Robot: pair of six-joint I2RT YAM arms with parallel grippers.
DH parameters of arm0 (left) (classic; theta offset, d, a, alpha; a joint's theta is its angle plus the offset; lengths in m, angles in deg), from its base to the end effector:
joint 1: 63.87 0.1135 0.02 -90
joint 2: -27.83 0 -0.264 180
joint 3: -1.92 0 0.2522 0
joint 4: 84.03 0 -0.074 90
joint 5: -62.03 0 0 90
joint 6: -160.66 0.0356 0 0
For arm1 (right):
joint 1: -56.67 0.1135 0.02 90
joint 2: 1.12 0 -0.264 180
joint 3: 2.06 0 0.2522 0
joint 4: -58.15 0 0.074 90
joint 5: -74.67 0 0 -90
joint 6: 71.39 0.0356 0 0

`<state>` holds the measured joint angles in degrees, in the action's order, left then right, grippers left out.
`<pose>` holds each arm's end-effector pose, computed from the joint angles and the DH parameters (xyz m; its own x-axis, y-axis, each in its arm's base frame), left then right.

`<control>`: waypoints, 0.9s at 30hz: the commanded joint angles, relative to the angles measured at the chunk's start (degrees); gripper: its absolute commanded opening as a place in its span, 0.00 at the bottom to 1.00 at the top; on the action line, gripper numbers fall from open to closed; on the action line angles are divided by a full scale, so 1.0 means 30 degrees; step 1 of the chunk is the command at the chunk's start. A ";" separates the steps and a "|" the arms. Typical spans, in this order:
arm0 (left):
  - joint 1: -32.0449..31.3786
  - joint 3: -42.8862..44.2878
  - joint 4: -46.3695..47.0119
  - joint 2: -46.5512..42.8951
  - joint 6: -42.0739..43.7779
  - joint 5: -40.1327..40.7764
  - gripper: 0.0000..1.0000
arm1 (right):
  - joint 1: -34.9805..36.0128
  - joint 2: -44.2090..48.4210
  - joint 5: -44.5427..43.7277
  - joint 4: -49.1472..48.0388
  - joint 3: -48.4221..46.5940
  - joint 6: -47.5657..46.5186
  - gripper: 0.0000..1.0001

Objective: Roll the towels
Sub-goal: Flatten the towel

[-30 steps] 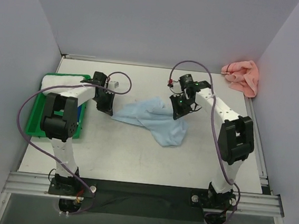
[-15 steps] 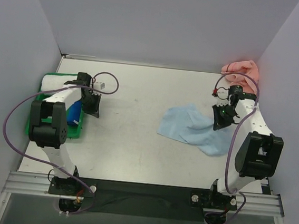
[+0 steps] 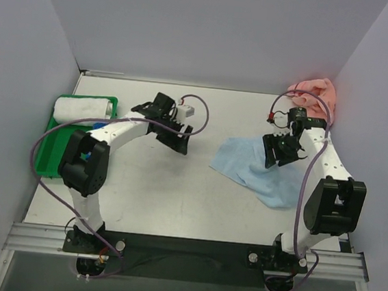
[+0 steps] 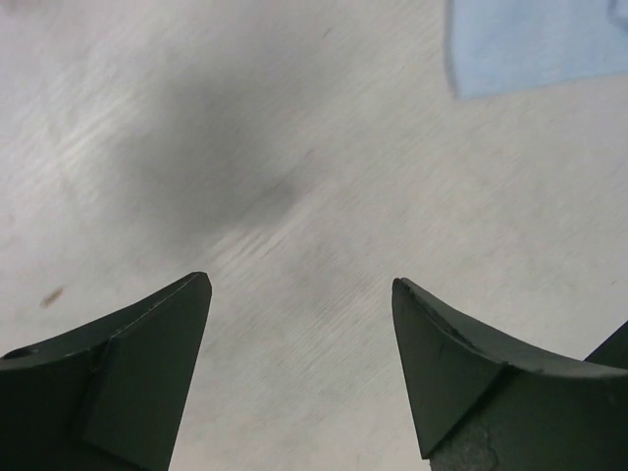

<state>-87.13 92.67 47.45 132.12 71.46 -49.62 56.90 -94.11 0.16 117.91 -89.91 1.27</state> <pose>0.3444 -0.1623 0.2157 -0.8042 0.3598 -0.4731 0.5371 0.7807 -0.3194 0.3309 0.0108 0.2565 -0.8295 -0.2905 -0.4770 -0.3817 0.9184 0.1044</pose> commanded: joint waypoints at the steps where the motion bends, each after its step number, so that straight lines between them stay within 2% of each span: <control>1: -0.1908 0.2805 0.2855 0.2168 -0.1494 0.0418 0.86 | 0.1006 0.1407 -0.0152 0.0196 -0.0385 0.1444 0.52; 3: -0.2993 0.4443 0.3323 0.3375 -0.1788 0.0712 0.86 | 0.1359 0.1145 -0.0269 -0.0419 -0.0033 0.1678 0.54; 4: -0.3199 0.4888 0.4022 0.4425 -0.2195 0.0597 0.86 | 0.1359 0.1056 -0.0211 -0.0566 -0.0003 0.1883 0.57; 8: -0.3728 0.6677 0.5784 0.6775 -0.3048 -0.0104 0.87 | 0.1388 0.0763 0.0228 -0.1093 0.0144 0.2002 0.59; 16: -0.4314 0.9783 0.7777 1.0465 -0.5270 -0.3065 0.84 | 0.2294 0.0617 0.1459 -0.1036 0.0290 0.2411 0.55; 19: -0.4781 1.0078 0.8159 1.1056 -0.5569 -0.3360 0.81 | 0.2937 0.0266 0.0935 -0.1036 0.0407 0.2675 0.54; 24: -0.5281 1.0137 0.8160 1.1729 -0.6006 -0.3067 0.77 | 0.3615 -0.1341 -0.2196 -0.1124 -0.0030 0.3988 0.54; 27: -0.5252 1.0050 0.8161 1.1964 -0.6155 -0.2979 0.71 | 0.3790 -0.2193 -0.2437 -0.1124 -0.0441 0.4461 0.54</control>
<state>-102.54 121.91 72.58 165.34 54.61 -57.75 68.09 -98.33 -2.58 113.01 -89.45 11.48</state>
